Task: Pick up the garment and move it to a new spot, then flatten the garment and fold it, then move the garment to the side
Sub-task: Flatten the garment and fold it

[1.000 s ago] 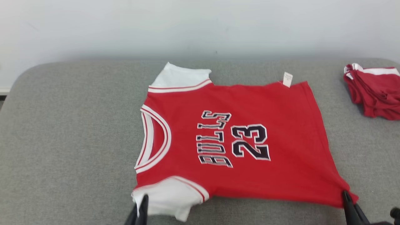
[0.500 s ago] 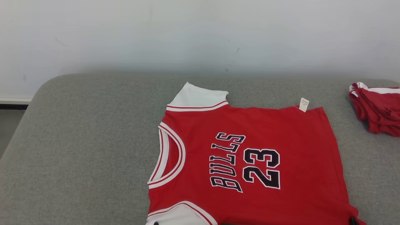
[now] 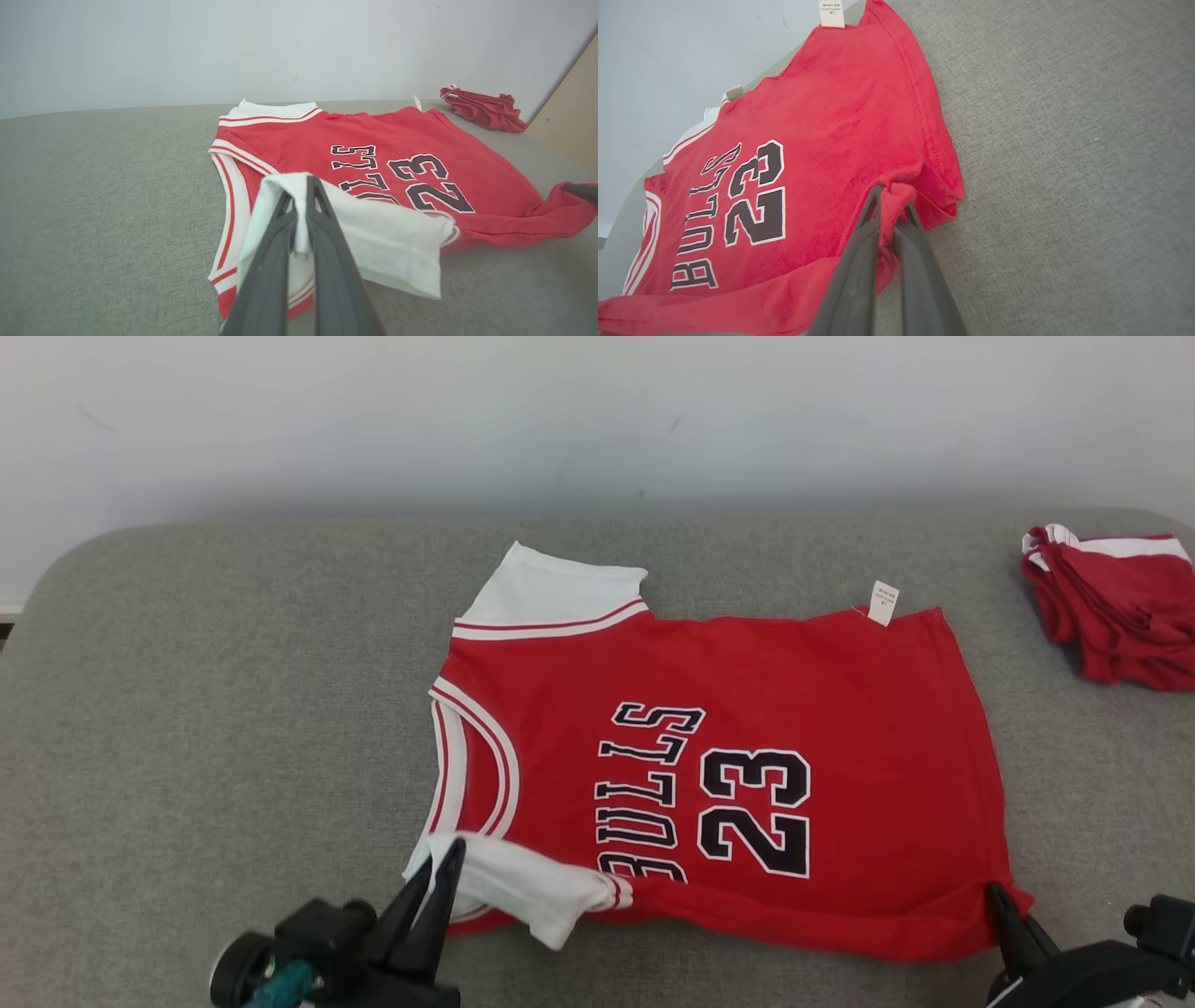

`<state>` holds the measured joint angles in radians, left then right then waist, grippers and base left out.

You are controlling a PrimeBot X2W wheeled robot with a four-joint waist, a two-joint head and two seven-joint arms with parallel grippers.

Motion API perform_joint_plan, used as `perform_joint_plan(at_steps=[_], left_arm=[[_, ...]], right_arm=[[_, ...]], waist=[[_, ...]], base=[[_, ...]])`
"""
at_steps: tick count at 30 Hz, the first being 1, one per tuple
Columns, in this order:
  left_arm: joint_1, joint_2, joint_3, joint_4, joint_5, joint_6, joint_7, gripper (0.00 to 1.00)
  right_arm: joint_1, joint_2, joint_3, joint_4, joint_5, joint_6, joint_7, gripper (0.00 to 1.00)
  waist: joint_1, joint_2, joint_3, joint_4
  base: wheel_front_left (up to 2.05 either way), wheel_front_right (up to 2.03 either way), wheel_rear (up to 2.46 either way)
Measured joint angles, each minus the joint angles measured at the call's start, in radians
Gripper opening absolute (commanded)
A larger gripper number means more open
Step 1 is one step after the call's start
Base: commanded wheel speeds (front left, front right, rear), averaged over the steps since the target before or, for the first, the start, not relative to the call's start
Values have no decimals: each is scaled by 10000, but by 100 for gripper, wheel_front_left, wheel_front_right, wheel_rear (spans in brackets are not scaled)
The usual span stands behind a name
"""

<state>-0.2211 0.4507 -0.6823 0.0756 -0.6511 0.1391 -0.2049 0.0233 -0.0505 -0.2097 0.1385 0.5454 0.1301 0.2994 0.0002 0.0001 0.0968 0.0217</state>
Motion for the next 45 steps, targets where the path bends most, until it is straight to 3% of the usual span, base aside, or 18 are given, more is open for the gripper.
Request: perform_joint_plan(at_steps=[20,21,22,23,28,32,38,45], left_arm=[[-3121,-884,-290,3985,280,-1755,-209,0],[-3203,-957,-288,4159,278,-1793,-240,0],[-3287,-1014,-290,4387,301,-1829,-286,27],[-3347,-1070,-265,4525,360,-1829,-362,99],[-3387,-1371,115,4972,458,-1914,-546,100],[-2939,-1406,920,4414,571,-1770,-568,100],[-501,-1398,2286,3060,970,-1400,-575,100],[709,-1605,2717,3018,1120,-1523,-575,100]], right_arm=[[-1871,0,-54,1118,48,0,-44,0],[-1928,0,-46,1152,29,0,-86,11],[-1974,0,-36,1172,12,0,-146,72],[-2006,0,-21,1166,-50,0,-278,100],[-2002,0,107,961,-221,0,-909,100],[-1638,-186,259,688,-566,0,-1191,100],[-265,-782,692,-173,-972,0,-1338,100],[160,-1066,769,-217,-1289,0,-1413,100]], waist=[[1,0,680,-256],[0,0,674,-258],[0,1,663,-258],[0,0,646,-264],[-1,0,460,-252],[-1,0,322,-179],[-3,0,-16,-60],[-2,-1,25,-21]], base=[[0,0,0],[0,0,0],[0,0,0],[0,0,0],[0,0,0],[0,0,0],[0,0,0],[0,0,0]])
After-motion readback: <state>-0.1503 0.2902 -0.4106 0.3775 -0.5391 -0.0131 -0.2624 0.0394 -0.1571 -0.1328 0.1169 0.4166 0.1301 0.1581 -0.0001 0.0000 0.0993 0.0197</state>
